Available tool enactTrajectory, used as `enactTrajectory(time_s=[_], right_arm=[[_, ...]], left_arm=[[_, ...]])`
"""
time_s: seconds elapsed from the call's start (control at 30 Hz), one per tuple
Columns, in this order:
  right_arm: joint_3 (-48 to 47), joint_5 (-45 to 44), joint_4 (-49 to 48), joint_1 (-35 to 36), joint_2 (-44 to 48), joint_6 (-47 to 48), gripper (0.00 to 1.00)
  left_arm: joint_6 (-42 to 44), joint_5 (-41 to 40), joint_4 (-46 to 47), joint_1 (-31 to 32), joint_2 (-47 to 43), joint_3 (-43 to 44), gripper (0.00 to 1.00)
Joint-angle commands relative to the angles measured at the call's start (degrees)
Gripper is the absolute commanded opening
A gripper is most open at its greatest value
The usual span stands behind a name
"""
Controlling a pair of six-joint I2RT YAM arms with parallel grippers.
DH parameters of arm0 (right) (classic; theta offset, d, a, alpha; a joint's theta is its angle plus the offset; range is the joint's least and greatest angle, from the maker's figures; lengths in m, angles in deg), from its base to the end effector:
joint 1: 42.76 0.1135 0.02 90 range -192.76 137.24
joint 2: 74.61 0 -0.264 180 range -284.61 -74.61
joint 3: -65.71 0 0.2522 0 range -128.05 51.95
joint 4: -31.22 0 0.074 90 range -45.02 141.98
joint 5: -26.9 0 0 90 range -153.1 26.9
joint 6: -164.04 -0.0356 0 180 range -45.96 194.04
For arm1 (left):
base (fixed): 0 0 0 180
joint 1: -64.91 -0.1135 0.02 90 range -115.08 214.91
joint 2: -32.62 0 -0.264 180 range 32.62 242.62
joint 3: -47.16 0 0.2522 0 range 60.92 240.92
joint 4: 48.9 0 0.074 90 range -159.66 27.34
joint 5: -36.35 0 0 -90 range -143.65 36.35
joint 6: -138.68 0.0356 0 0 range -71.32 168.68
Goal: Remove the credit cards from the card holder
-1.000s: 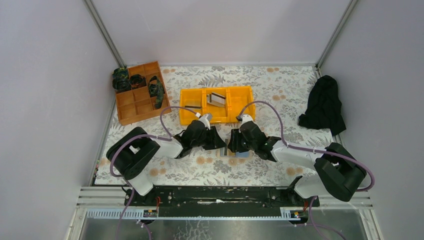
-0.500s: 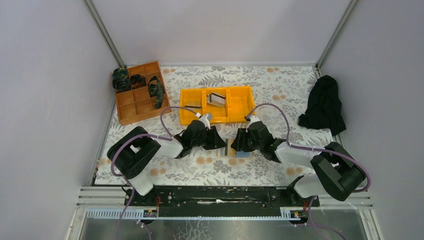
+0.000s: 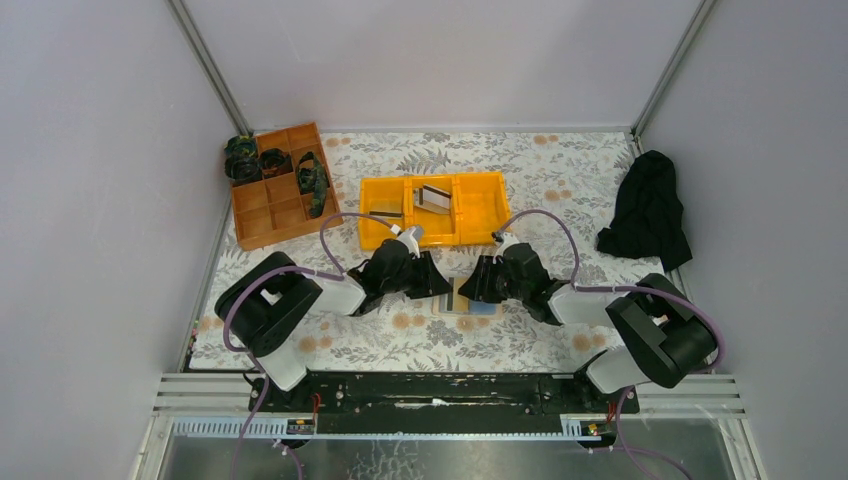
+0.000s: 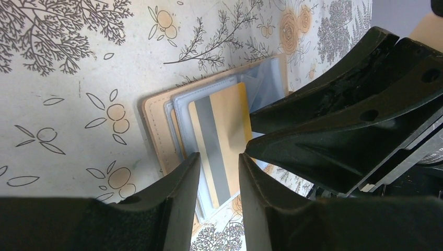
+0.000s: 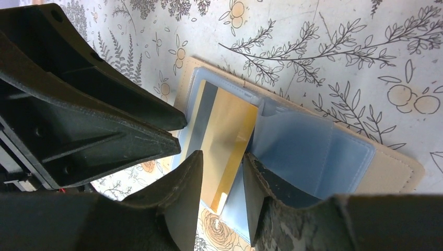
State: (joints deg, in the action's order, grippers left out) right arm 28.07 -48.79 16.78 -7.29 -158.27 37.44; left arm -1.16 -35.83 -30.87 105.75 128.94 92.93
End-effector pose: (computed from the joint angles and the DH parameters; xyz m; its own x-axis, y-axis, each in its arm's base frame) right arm 0.2053 0.1571 0.1376 -0.7799 0.1537 -0.6068 -0.3348 0.7166 0.6118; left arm 0.2201 -0.2046 0.1231 -0.8873 -0.1947 -0.4181 0.2166 0.6243 -0.7505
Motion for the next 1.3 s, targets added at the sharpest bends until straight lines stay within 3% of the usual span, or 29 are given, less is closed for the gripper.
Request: enactTrajectory(time_s=[0.0, 0.33, 1.03, 1.27], right_arm=[[1.0, 4.7, -3.9, -0.1, 0.9, -2.1, 0.41], [2.2, 7.1, -7.2, -0.7, 2.6, -2.7, 0.26], [2.6, 8.3, -14.0, -2.1, 3.6, -5.8, 0.25], [1.6, 11.8, -19.6, -2.5, -1.8, -9.1, 0.29]], left_arm=[[0.3, 0.3, 0.3, -0.1, 1.6, -0.5, 0.41], [0.2, 0.4, 0.9, -0.3, 1.5, -1.0, 0.41], [0.2, 1.6, 1.5, -0.5, 2.5, -1.0, 0.40], [0.1, 1.8, 2.0, -0.6, 1.9, -1.3, 0.40]])
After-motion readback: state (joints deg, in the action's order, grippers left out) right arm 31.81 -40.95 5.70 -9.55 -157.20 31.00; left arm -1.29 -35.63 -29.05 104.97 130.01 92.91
